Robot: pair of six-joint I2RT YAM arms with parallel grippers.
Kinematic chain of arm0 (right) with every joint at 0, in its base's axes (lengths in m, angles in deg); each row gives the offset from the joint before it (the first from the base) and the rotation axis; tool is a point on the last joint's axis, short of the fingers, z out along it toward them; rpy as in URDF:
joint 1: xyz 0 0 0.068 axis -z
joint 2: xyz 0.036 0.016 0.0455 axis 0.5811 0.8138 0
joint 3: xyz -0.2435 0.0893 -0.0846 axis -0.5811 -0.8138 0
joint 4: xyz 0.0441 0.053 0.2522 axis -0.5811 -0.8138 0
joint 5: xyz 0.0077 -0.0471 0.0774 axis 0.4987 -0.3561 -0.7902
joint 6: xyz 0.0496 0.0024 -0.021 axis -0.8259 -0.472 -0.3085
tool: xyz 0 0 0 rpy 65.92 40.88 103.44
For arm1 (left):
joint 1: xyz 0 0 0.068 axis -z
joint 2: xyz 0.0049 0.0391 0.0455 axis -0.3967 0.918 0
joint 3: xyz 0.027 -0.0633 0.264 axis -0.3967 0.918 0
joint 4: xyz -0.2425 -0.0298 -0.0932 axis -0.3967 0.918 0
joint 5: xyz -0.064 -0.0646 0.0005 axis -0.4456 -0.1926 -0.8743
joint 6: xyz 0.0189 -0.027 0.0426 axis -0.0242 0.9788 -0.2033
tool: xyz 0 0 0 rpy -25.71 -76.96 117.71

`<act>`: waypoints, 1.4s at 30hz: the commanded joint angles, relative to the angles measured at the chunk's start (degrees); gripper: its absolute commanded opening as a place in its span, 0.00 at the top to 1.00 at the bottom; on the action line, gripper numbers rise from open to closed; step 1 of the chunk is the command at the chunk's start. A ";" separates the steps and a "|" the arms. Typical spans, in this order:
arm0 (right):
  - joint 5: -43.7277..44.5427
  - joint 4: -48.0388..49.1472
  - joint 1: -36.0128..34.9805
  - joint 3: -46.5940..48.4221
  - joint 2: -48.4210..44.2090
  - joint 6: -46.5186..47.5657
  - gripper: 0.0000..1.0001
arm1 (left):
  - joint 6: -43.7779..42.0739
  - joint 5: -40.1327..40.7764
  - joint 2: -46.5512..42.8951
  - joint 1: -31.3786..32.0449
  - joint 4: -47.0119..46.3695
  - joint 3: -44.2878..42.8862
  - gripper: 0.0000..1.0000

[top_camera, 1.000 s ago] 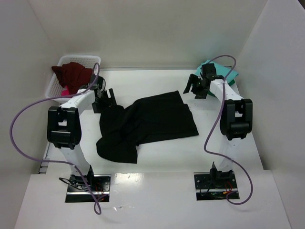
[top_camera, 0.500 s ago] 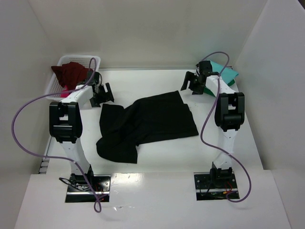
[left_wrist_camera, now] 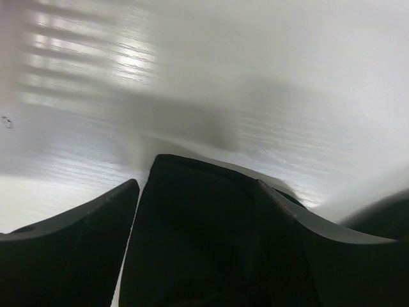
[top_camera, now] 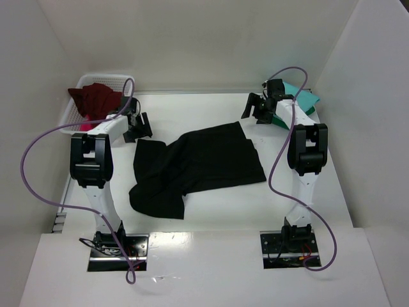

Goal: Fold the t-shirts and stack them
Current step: Flatten out the tshirt

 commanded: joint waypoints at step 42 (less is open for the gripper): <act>1.39 1.65 -5.08 6.62 6.62 -0.47 0.15 | 0.76 5.69 -0.87 2.87 2.07 -3.90 1.00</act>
